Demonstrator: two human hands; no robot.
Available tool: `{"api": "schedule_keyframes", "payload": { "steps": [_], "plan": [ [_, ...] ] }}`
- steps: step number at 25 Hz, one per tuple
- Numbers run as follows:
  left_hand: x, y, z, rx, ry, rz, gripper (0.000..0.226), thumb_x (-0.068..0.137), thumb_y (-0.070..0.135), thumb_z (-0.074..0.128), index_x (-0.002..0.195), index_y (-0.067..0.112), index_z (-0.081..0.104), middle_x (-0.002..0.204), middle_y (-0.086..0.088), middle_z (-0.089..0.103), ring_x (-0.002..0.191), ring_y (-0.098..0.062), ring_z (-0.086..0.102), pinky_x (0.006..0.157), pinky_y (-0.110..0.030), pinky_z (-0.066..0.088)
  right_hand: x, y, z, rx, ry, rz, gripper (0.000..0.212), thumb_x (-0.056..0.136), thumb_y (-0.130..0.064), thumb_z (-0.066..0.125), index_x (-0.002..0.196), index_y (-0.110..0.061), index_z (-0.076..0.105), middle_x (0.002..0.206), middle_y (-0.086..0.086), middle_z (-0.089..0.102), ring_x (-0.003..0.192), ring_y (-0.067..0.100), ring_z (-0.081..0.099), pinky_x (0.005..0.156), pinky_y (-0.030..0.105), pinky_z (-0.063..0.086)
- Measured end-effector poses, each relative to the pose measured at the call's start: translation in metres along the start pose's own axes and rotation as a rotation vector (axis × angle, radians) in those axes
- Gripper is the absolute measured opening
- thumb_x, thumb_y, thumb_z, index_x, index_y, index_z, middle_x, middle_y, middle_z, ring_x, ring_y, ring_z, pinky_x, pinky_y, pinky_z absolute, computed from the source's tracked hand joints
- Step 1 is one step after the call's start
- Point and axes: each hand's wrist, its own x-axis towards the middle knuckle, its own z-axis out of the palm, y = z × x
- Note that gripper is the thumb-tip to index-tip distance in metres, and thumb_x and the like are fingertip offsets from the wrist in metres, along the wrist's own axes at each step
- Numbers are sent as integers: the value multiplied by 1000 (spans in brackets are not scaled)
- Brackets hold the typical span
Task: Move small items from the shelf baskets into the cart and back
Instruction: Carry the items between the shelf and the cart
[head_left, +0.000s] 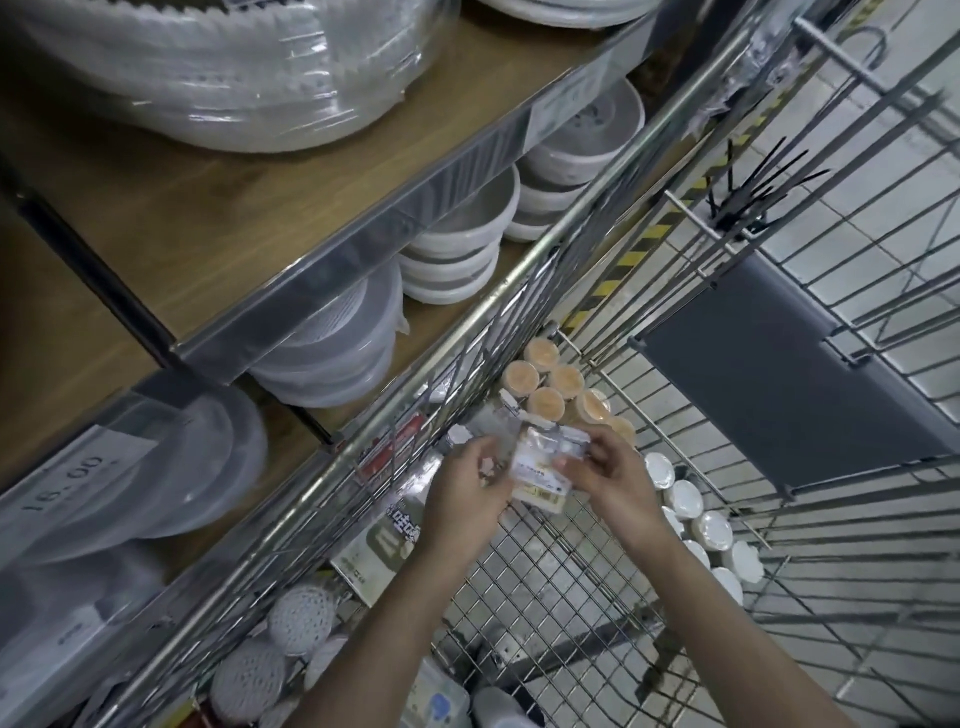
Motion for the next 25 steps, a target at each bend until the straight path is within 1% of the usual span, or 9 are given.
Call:
{"api": "schedule_keyframes", "payload": {
  "steps": [2, 5, 8, 10, 13, 16, 18, 22, 25],
  "plan": [
    [4, -5, 2, 391, 29, 115, 42, 94, 23, 54, 135, 17, 47, 130, 0, 48, 114, -16, 49, 87, -27, 47, 3, 9, -5, -14, 138, 11, 29, 82, -6, 70, 105, -19, 57, 102, 8, 68, 91, 25, 66, 65, 26, 53],
    [14, -9, 4, 675, 30, 251, 52, 94, 18, 50, 143, 14, 35, 148, -2, 30, 134, -19, 30, 105, -32, 37, 10, 24, -6, -115, 303, 28, 34, 78, -13, 75, 98, -29, 53, 98, 4, 62, 87, 25, 60, 67, 39, 50],
    [38, -6, 12, 875, -78, 427, 65, 91, 13, 51, 149, 11, 21, 157, -8, 15, 145, -23, 10, 119, -38, 14, 12, 35, 0, -192, 414, 32, 33, 79, -12, 74, 103, -20, 52, 83, -3, 57, 76, 16, 55, 64, 22, 44],
    [54, -2, 16, 1003, -171, 426, 74, 93, 19, 50, 151, 13, 5, 160, -6, 0, 147, -23, -5, 119, -40, -3, 14, 40, 3, -189, 452, 25, 36, 80, -9, 73, 107, -14, 51, 80, -6, 54, 73, 10, 54, 60, 11, 40],
    [64, -6, 19, 1201, -210, 397, 79, 95, 31, 48, 151, 15, -5, 159, -7, 1, 146, -25, -5, 118, -47, -4, 17, 43, 6, -198, 476, 4, 35, 79, -11, 74, 105, -18, 52, 83, -4, 57, 79, 14, 55, 62, 11, 38],
    [54, -15, 14, 1277, -157, 418, 79, 93, 36, 49, 150, 13, 0, 151, -13, 14, 143, -30, 7, 118, -48, 4, 21, 44, 13, -209, 466, -23, 34, 80, -10, 74, 105, -20, 53, 90, -2, 61, 85, 16, 58, 71, 22, 43],
    [43, -24, 11, 1221, -115, 409, 75, 94, 32, 47, 150, 11, 2, 152, -13, 11, 144, -30, 4, 117, -47, 2, 23, 42, 21, -209, 438, -36, 34, 81, -7, 71, 106, -19, 53, 94, -6, 61, 89, 16, 59, 79, 27, 46],
    [31, -37, 8, 1153, -92, 386, 79, 95, 27, 47, 150, 12, -6, 158, -10, -5, 146, -27, -6, 117, -47, 0, 38, 37, 45, -222, 366, -90, 34, 81, -7, 71, 111, -13, 57, 104, 1, 61, 93, 15, 58, 71, 0, 39],
    [28, -43, 7, 1128, -103, 375, 77, 95, 23, 44, 150, 13, -9, 158, -9, -14, 145, -26, -14, 118, -47, -1, 50, 37, 57, -238, 270, -44, 35, 84, -7, 69, 117, -12, 57, 109, -2, 59, 99, 11, 55, 73, -2, 37]
  ]
}}
